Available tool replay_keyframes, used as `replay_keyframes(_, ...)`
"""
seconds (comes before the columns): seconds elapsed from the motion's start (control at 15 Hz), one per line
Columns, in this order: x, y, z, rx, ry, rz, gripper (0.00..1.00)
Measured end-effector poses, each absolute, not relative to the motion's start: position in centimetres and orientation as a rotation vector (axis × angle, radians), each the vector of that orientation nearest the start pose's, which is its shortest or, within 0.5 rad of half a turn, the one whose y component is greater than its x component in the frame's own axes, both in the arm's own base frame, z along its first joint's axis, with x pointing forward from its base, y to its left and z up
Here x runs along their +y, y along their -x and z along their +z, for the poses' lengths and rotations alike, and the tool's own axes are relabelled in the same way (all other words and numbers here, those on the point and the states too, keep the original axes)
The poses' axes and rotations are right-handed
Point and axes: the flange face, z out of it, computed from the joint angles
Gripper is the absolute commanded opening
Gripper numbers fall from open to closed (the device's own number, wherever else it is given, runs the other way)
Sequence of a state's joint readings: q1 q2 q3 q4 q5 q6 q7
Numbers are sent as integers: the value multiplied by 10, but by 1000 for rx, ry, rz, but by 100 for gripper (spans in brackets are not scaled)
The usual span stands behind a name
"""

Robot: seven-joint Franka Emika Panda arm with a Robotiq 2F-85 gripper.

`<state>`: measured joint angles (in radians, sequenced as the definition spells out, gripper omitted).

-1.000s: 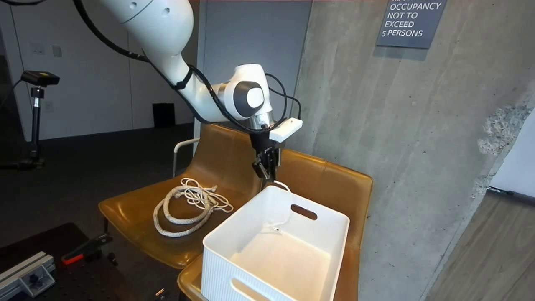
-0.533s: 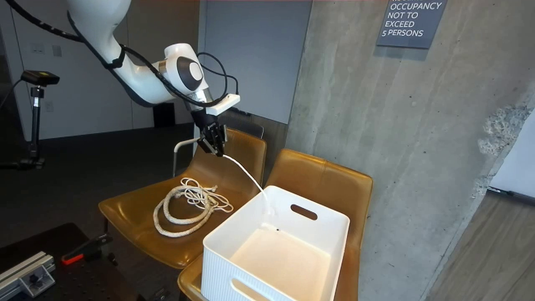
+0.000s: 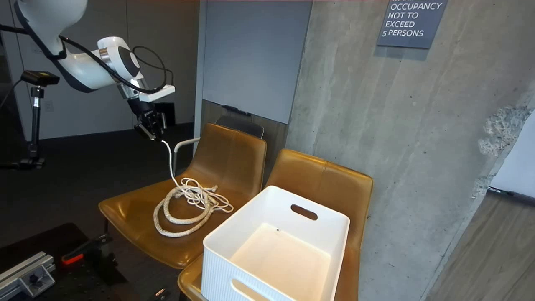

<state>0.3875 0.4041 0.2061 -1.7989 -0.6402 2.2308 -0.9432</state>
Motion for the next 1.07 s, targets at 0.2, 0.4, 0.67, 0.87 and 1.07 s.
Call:
replay_keyframes(0.2,409,-548,314,2208,-1597,-62,3)
replay_keyframes(0.4,434,-563,277,2170,-1674,-100,3)
replay_keyframes(0.67,409,-600,241,2087,-1790,-146,3)
replay_keyframes(0.87,384,-616,228,2053,-1875,-174,3)
replay_keyframes(1.07,360,-622,217,2031,-1956,-214,3)
